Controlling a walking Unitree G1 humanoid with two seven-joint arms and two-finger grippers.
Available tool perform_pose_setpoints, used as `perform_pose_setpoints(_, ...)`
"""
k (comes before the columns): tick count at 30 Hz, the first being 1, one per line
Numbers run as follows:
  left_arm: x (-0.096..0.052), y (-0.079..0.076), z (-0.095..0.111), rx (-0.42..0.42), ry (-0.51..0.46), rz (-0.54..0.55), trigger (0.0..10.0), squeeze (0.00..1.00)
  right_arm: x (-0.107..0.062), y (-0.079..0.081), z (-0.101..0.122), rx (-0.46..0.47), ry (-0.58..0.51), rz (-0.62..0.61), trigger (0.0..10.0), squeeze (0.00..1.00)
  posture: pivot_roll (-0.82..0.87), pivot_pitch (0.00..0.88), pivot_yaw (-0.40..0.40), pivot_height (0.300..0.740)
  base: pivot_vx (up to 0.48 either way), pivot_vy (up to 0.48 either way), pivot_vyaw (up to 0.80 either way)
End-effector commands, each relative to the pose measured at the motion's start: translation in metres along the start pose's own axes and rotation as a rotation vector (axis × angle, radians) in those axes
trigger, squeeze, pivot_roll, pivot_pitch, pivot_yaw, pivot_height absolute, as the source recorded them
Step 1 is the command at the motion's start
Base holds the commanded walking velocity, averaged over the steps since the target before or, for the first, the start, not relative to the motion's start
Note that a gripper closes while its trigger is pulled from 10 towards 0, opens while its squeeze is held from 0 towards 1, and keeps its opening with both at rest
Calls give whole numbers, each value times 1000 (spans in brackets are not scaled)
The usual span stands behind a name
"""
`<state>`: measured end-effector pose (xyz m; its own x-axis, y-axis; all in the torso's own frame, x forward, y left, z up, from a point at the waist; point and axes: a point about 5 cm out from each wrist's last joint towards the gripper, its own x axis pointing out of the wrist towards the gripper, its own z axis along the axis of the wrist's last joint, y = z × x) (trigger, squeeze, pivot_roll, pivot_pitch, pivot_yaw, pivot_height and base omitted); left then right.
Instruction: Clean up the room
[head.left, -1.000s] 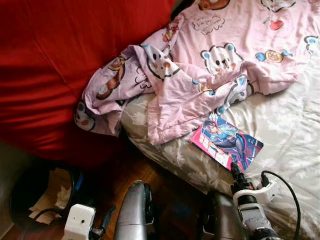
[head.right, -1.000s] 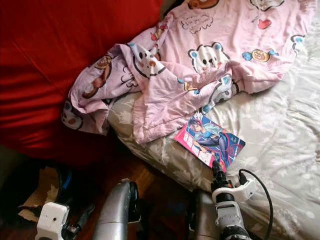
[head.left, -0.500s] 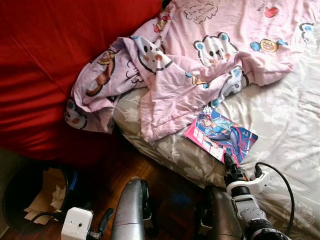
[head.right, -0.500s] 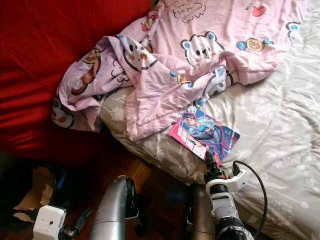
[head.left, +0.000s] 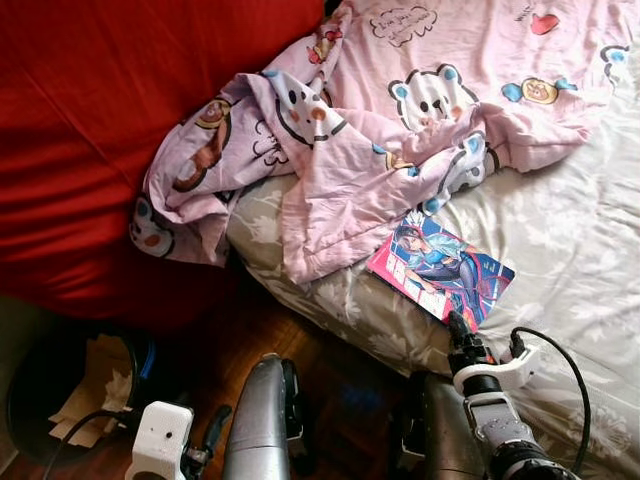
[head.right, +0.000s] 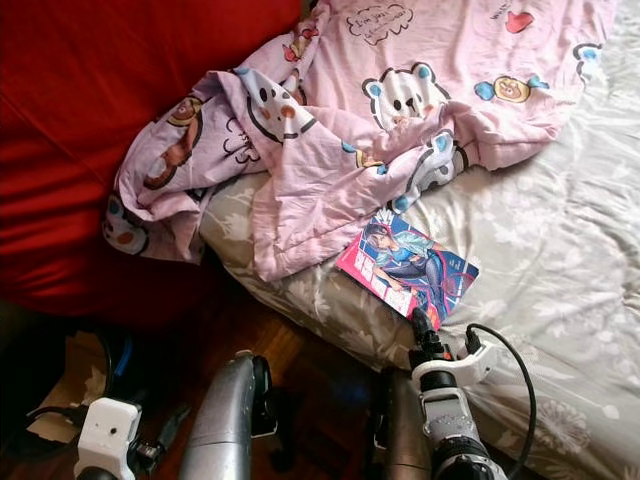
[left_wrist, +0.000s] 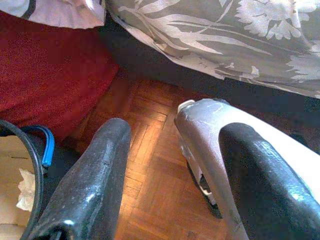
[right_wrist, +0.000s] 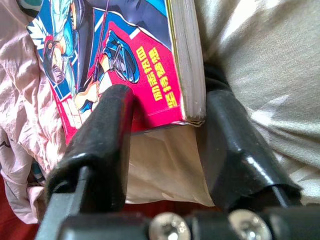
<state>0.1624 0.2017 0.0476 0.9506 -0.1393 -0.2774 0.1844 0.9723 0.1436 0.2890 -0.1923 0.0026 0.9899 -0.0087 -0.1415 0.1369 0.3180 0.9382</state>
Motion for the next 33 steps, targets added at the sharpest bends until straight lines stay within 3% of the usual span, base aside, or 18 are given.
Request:
perform_pose_setpoints(1, -3, 0, -14, 5, 54, 7, 10000, 0, -7, -8, -6, 25, -3, -32, 0, 0, 262, 333, 84, 607, 0, 0, 0)
perform_pose_setpoints(10, 18, 1, -19, 16, 45, 15, 10000, 0, -27, -28, 7, -21, -122, -99, 0, 0, 207, 266, 66, 607, 0, 0, 0)
perform_pose_setpoints(19, 38, 2, -26, 20, 42, 15, 10000, 0, -48, -46, 10, -11, -226, -179, 0, 0, 149, 196, 58, 607, 0, 0, 0)
perform_pose_setpoints(24, 49, 0, -27, 20, 37, 12, 10000, 0, -49, -41, 18, -50, -290, -168, 0, 0, 128, 164, 57, 607, 0, 0, 0)
perform_pose_setpoints(28, 57, 0, -29, 17, 33, 17, 10000, 0, -42, -21, 22, -218, -284, -106, 0, 0, 113, 141, 49, 607, 0, 0, 0)
perform_pose_setpoints(31, 62, 0, -29, 11, 31, 25, 10000, 0, -38, -13, 25, -253, -296, -87, 0, 0, 101, 126, 40, 607, 0, 0, 0)
perform_pose_setpoints(33, 65, 0, -30, 1, 32, 32, 10000, 0, -35, -7, 28, -323, -288, -76, 0, 0, 95, 117, 35, 607, 0, 0, 0)
